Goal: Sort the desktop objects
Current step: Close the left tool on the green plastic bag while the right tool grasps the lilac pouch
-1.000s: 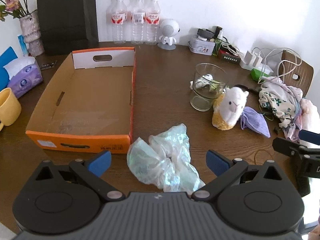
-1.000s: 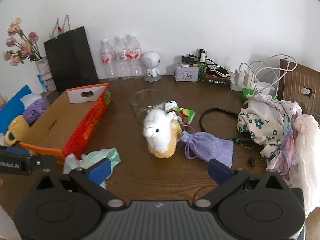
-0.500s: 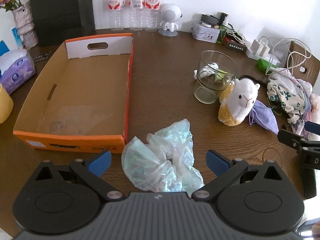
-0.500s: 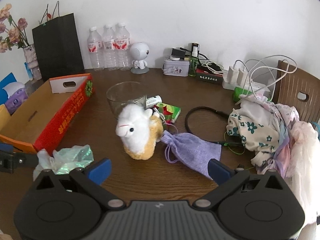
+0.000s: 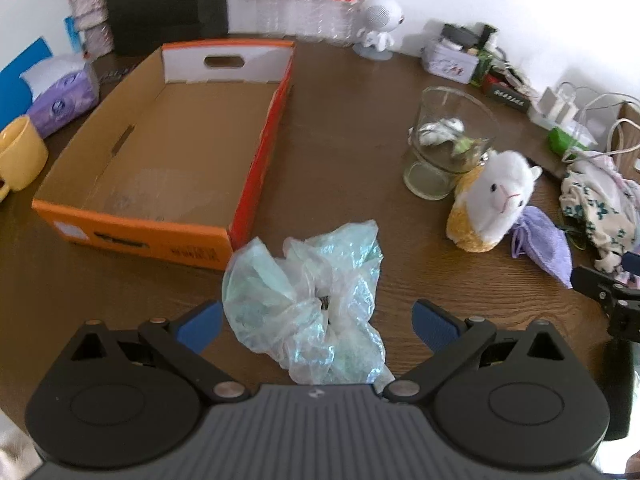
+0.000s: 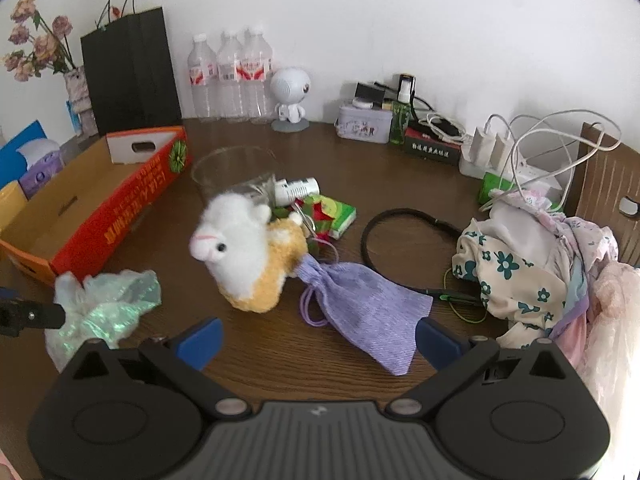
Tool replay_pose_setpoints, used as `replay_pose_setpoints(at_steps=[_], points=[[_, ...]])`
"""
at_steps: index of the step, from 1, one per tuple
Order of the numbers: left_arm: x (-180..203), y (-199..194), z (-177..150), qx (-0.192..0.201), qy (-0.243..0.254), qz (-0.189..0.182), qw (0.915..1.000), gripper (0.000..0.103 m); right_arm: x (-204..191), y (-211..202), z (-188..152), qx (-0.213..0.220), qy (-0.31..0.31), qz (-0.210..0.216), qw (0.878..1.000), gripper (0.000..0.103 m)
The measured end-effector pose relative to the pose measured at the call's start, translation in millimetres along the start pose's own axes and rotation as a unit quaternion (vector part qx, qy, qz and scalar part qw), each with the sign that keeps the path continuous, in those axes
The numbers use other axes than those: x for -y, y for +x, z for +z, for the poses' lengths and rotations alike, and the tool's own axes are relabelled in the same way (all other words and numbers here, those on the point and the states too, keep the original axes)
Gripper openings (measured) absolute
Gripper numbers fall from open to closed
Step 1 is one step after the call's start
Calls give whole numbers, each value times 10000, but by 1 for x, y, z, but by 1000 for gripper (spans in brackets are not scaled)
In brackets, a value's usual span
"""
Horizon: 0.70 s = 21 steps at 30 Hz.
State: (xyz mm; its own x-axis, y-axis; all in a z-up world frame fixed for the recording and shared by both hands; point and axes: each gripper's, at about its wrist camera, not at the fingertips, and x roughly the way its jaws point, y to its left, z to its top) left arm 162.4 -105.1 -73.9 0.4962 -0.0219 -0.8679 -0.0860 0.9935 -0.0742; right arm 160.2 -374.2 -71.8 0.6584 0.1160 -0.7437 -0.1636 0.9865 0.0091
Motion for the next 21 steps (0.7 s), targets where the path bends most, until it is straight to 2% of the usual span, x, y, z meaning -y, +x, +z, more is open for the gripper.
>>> replay_pose_setpoints(at_steps=[10, 14, 21], points=[[11, 23, -6, -203, -396, 345, 9984, 103, 20, 34, -4, -265, -341, 200, 9989, 101], [13, 32, -5, -234, -509, 450, 9974, 103, 23, 50, -3, -333, -650, 208, 9971, 95], [13, 53, -4, -457, -658, 675, 9945, 103, 29, 82, 2, -521, -923, 292, 9939, 91]])
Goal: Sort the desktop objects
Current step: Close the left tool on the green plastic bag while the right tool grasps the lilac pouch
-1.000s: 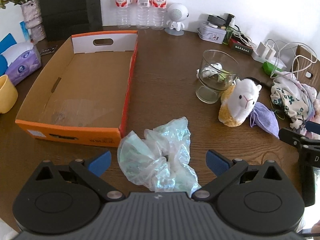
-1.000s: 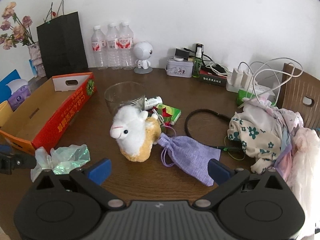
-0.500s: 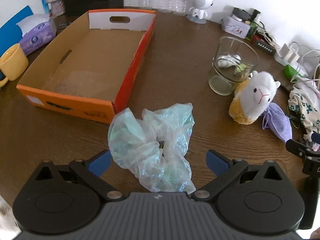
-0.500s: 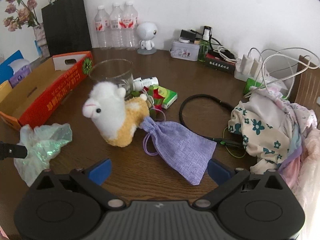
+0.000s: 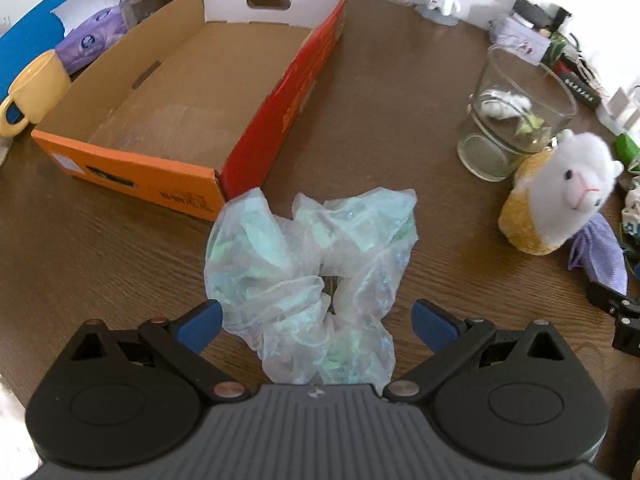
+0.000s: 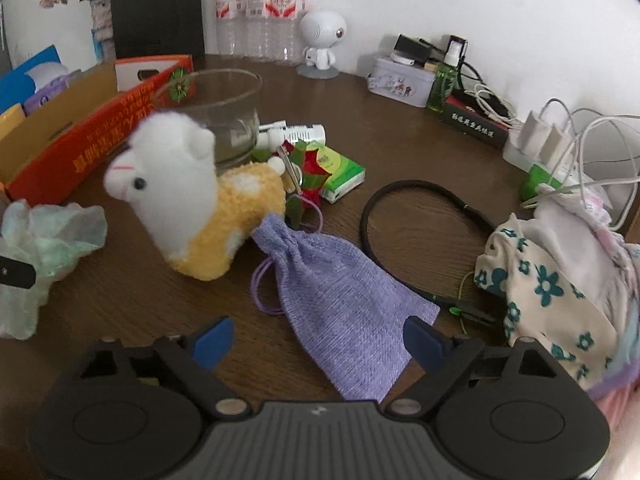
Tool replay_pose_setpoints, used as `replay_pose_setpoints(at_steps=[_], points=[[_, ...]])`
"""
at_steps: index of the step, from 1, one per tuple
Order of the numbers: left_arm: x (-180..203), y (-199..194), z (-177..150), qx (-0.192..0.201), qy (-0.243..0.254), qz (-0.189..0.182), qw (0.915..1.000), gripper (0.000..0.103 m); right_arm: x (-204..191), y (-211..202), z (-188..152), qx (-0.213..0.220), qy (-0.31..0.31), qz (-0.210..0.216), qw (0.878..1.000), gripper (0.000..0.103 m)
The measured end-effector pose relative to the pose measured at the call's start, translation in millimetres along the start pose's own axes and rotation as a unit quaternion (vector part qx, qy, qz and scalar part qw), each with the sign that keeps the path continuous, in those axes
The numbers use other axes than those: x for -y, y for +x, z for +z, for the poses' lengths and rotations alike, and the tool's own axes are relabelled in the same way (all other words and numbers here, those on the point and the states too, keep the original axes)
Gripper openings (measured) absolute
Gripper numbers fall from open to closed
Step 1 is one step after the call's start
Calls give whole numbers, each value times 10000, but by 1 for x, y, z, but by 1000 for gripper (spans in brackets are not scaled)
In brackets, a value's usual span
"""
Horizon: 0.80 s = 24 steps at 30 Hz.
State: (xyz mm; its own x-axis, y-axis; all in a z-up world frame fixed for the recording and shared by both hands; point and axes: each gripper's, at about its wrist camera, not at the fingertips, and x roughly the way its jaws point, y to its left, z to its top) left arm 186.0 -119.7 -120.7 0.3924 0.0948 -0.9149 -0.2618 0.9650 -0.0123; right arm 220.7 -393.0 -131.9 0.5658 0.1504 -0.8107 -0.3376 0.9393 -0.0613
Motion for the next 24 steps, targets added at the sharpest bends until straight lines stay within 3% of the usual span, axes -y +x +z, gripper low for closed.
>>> replay_pose_setpoints(at_steps=[3, 7, 8, 11, 14, 15, 16, 19, 24], points=[[1, 6, 0, -87, -44, 84, 9999, 103, 2, 8, 2, -33, -99, -3, 9999, 88], [3, 10, 1, -163, -102, 127, 9997, 99, 3, 16, 3, -103, -181, 75, 9998, 66], [3, 11, 1, -173, -122, 128, 9997, 98, 4, 17, 3, -129, -195, 89, 9997, 64], [3, 14, 3, -220, -171, 136, 9995, 90, 4, 21, 4, -199, -236, 148, 9994, 50], [3, 14, 3, -218, -221, 56, 9995, 67, 5, 23, 3, -252, -266, 215, 9991, 41], [4, 13, 4, -210, -214, 16, 9995, 52, 5, 23, 4, -262, -251, 267, 9990, 35], [5, 11, 4, -193, -181, 0, 9996, 40, 6, 22, 4, -273, -237, 319, 9988, 22], [11, 7, 5, -140, -55, -34, 9999, 28, 7, 21, 6, -325, -144, 413, 9985, 12], [13, 5, 5, -141, -53, -142, 9998, 25, 7, 16, 5, -367, 83, 516, 9980, 6]])
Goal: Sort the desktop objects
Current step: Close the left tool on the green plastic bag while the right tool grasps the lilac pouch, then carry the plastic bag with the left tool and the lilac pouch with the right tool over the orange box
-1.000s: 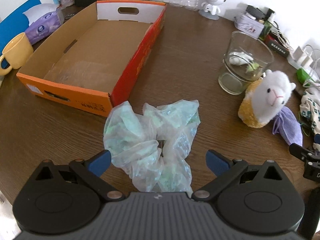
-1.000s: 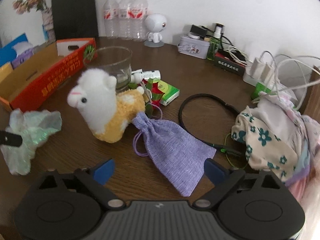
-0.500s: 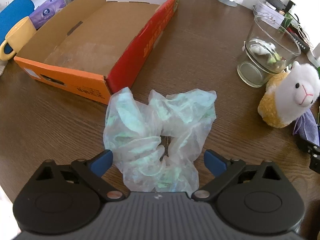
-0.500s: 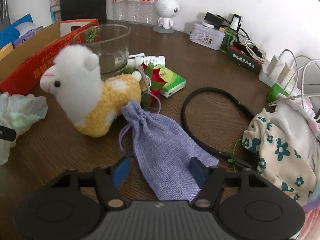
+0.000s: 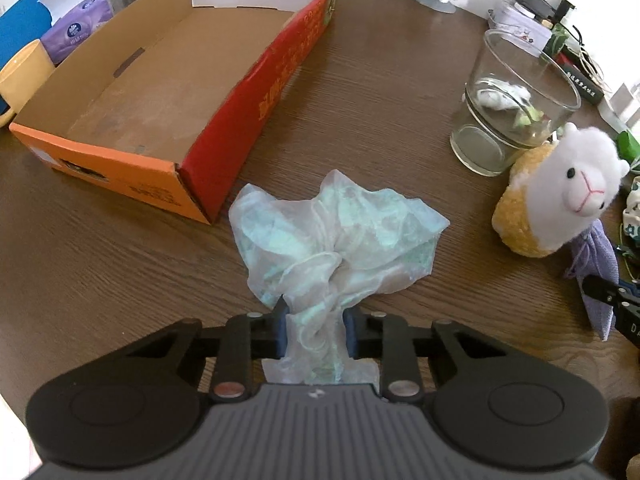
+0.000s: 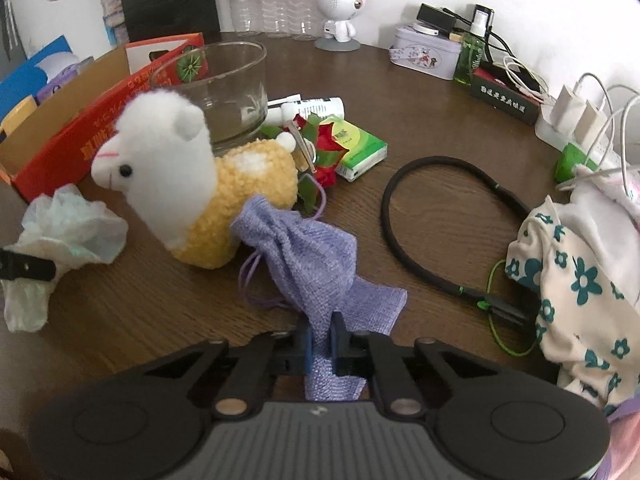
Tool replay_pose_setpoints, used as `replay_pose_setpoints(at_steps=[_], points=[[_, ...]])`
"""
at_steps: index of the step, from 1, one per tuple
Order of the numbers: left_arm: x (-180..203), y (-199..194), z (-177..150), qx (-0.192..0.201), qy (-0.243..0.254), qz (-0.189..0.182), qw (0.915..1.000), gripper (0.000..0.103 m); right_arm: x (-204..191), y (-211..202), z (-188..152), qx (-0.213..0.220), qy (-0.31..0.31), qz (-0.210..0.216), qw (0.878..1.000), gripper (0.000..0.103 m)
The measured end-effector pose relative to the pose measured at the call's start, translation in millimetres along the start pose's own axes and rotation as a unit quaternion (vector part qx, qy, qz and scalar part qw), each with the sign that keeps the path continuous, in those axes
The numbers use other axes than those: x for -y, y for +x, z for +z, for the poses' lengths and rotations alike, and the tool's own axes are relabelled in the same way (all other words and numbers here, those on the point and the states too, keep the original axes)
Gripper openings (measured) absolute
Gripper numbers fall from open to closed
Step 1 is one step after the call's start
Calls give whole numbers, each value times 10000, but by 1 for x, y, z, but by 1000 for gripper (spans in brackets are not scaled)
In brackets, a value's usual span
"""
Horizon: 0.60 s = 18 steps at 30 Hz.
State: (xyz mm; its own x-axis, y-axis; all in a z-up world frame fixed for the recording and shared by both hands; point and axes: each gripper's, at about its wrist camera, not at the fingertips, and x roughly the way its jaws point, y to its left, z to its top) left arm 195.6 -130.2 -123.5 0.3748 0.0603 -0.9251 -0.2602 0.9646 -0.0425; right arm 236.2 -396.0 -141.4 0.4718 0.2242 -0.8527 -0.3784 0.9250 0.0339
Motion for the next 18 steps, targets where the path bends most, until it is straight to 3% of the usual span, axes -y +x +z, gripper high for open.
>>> replay_pose_setpoints(at_steps=[18], points=[[-13, -29, -24, 241, -54, -166, 9996, 24, -29, -43, -21, 256, 23, 200, 9995, 5]])
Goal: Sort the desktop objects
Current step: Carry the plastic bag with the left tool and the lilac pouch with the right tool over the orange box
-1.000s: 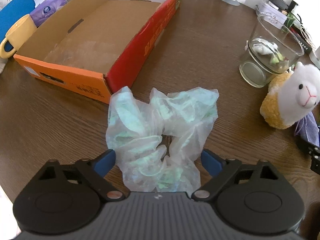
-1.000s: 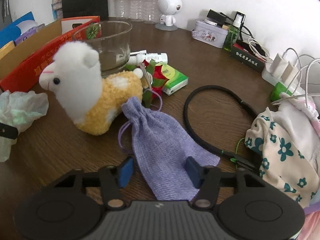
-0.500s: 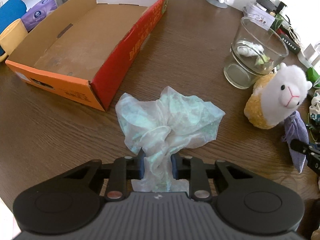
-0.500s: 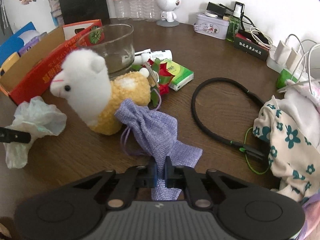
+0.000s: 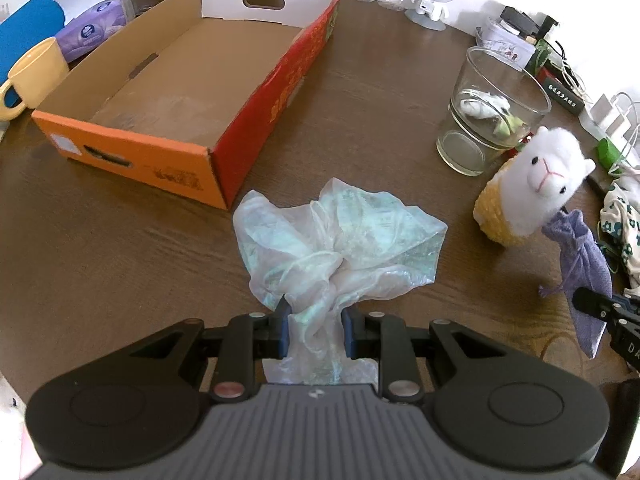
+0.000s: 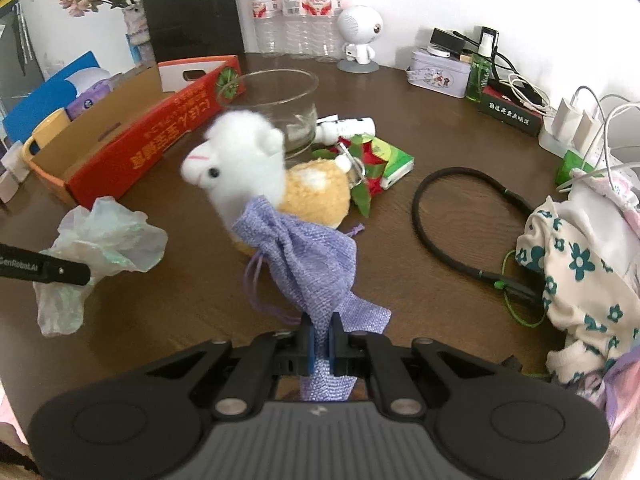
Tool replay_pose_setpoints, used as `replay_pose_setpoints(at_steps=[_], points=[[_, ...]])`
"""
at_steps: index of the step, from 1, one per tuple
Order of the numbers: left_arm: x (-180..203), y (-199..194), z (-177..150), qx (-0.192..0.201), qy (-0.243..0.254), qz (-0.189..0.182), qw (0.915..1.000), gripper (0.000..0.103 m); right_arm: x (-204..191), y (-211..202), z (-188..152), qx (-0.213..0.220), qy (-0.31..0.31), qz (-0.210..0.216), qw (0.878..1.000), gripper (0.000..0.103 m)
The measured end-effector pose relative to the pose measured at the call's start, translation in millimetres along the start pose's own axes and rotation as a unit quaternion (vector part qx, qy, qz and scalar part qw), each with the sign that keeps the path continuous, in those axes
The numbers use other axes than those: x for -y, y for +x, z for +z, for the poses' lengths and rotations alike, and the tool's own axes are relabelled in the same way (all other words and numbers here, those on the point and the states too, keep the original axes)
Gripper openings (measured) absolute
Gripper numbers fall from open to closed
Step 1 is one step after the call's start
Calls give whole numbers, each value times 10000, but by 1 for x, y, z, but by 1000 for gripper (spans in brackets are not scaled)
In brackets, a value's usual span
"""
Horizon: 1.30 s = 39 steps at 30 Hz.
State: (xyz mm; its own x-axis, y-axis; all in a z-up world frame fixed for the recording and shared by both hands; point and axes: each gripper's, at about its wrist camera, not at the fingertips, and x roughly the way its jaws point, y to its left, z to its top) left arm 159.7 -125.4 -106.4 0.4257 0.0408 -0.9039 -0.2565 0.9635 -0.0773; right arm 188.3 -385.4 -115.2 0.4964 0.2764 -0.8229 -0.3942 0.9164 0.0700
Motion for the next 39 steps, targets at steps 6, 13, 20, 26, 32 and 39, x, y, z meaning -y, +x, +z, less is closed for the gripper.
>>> replay_pose_setpoints(at_steps=[6, 13, 20, 26, 32, 39], points=[[-8, -14, -17, 92, -64, 20, 9999, 24, -8, -17, -14, 81, 37, 37, 10000, 5], [-18, -33, -37, 162, -53, 70, 9998, 24, -33, -38, -30, 211, -39, 364, 9991, 5], [-36, -45, -42, 272, 11, 104, 9996, 24, -54, -56, -38, 332, 2, 593, 9977, 5], [-58, -48, -40, 366, 160, 37, 9992, 24, -72, -63, -40, 495, 132, 614, 9968, 5], [-85, -51, -26, 513, 584, -53, 9970, 24, -101, -63, -32, 563, 236, 575, 9965, 5], [-133, -55, -6, 499, 759, -158, 9957, 24, -153, -50, -9, 531, 315, 656, 9959, 5]])
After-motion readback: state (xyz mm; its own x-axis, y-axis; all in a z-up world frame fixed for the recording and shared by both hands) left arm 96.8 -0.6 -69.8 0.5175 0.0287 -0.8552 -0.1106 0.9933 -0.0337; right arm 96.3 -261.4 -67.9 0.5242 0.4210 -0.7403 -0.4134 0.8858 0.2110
